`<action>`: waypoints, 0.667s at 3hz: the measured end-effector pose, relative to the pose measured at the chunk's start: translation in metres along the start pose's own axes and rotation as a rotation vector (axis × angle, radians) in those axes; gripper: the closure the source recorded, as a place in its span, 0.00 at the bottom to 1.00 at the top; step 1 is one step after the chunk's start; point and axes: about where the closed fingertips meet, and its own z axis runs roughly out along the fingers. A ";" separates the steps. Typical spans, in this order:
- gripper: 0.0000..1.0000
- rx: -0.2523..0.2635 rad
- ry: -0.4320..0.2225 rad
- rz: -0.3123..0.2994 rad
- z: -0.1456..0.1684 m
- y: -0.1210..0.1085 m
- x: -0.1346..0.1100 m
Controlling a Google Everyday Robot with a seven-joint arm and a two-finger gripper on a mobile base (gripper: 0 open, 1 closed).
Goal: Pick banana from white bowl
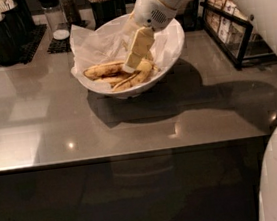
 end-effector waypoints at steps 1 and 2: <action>0.41 -0.002 -0.010 0.010 0.006 -0.001 0.002; 0.42 -0.041 -0.029 0.019 0.027 -0.004 0.004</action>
Offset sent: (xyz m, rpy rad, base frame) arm 0.0151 0.0211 -0.0439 0.0518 0.0874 0.0319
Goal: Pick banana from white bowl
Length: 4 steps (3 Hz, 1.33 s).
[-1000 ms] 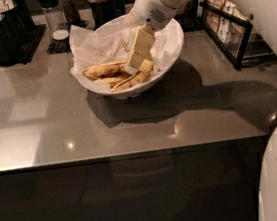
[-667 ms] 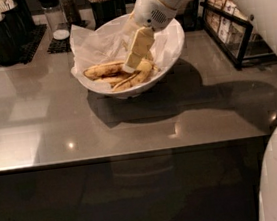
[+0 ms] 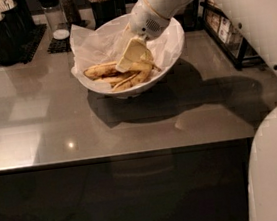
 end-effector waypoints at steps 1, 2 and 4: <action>0.38 -0.035 -0.005 0.004 0.018 -0.006 0.003; 0.32 -0.059 -0.010 0.011 0.029 -0.012 0.007; 0.54 -0.075 -0.014 0.024 0.038 -0.014 0.013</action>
Offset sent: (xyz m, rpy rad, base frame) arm 0.0220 0.0120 -0.0353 0.0153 0.0759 0.0369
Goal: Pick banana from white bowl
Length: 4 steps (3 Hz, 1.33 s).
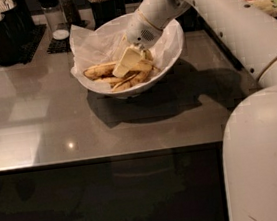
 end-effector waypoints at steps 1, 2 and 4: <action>0.77 -0.001 0.000 0.002 0.001 0.000 0.001; 0.98 -0.002 0.002 0.007 0.002 0.000 0.004; 1.00 0.013 0.046 0.002 -0.029 0.012 -0.006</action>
Offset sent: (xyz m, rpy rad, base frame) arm -0.0018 -0.0133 -0.0072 -0.0122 0.0168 -0.0206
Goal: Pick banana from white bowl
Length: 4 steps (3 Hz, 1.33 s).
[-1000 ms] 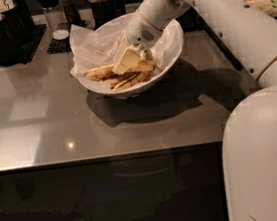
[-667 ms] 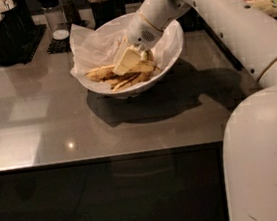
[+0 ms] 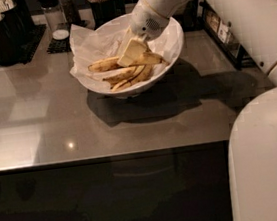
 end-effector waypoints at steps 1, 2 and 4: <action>1.00 0.037 0.059 -0.021 -0.038 0.016 -0.017; 1.00 0.063 0.106 -0.017 -0.071 0.039 -0.029; 1.00 0.158 0.087 0.151 -0.132 0.121 -0.022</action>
Offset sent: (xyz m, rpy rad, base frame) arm -0.0799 -0.0427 0.1207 -0.1914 -0.0528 -0.0326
